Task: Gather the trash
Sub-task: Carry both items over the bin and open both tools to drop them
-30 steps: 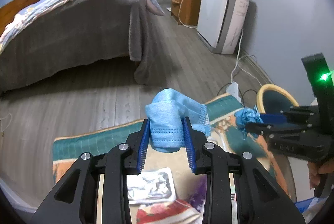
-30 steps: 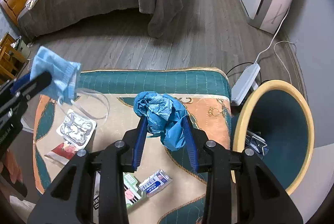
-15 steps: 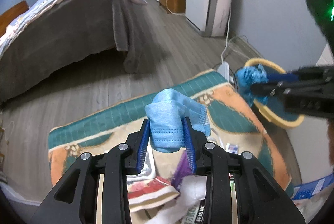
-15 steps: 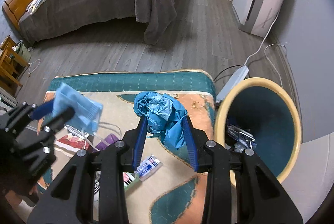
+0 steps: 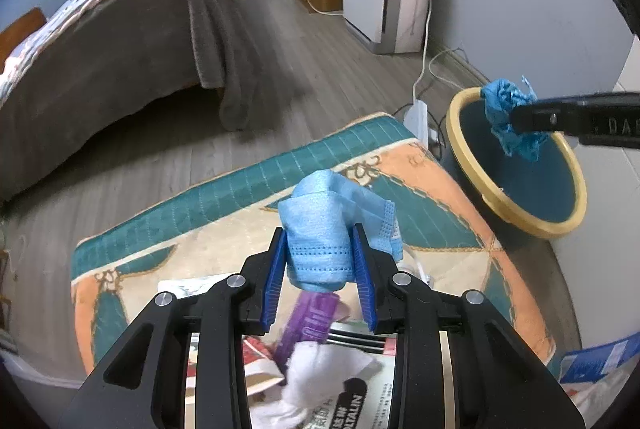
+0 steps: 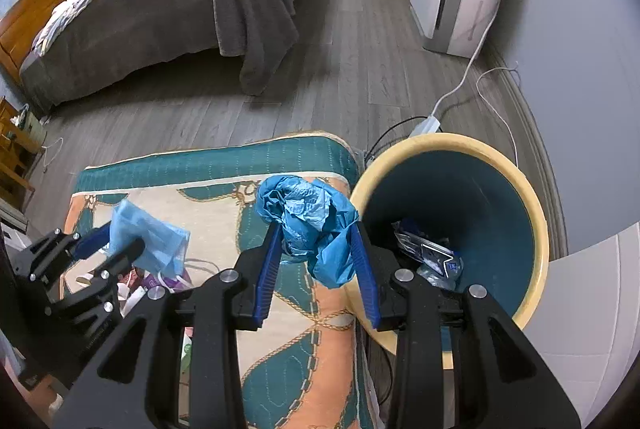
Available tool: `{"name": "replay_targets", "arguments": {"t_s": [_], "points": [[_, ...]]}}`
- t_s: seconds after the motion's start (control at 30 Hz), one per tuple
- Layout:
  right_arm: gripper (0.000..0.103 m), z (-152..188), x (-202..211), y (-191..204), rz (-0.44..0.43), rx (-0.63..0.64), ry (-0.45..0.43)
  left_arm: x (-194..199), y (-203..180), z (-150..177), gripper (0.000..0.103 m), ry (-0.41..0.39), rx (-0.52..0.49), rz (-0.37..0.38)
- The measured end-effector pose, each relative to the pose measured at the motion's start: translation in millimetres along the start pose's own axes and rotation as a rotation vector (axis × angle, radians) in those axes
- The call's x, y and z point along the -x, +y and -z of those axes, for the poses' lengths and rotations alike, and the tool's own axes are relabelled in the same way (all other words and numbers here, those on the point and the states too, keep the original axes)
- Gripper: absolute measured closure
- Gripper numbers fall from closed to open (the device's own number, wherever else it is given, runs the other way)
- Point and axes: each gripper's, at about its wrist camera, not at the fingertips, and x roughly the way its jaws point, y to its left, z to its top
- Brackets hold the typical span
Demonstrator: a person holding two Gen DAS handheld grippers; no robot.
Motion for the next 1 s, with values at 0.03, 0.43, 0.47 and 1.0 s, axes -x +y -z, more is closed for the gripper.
{"name": "replay_targets", "arguments": {"t_s": [0.03, 0.43, 0.47, 1.0], "points": [[0.068, 0.0, 0.3, -1.2, 0.006, 0.003, -0.003, -0.3, -3.6, 0.8, 0.069, 0.002, -0.001, -0.002], [0.068, 5.4, 6.6, -32.4, 0.007, -0.053, -0.021, 14.8, -46.5, -4.3, 0.069, -0.053, 0.074, 0.055], [0.068, 7.2, 5.8, -37.2, 0.011, -0.074, -0.016, 14.6, -49.6, -4.8, 0.069, -0.05, 0.079, 0.065], [0.068, 6.1, -0.3, -88.6, 0.073, -0.155, -0.024, -2.0, -88.2, -52.9, 0.069, -0.041, 0.035, 0.099]]}}
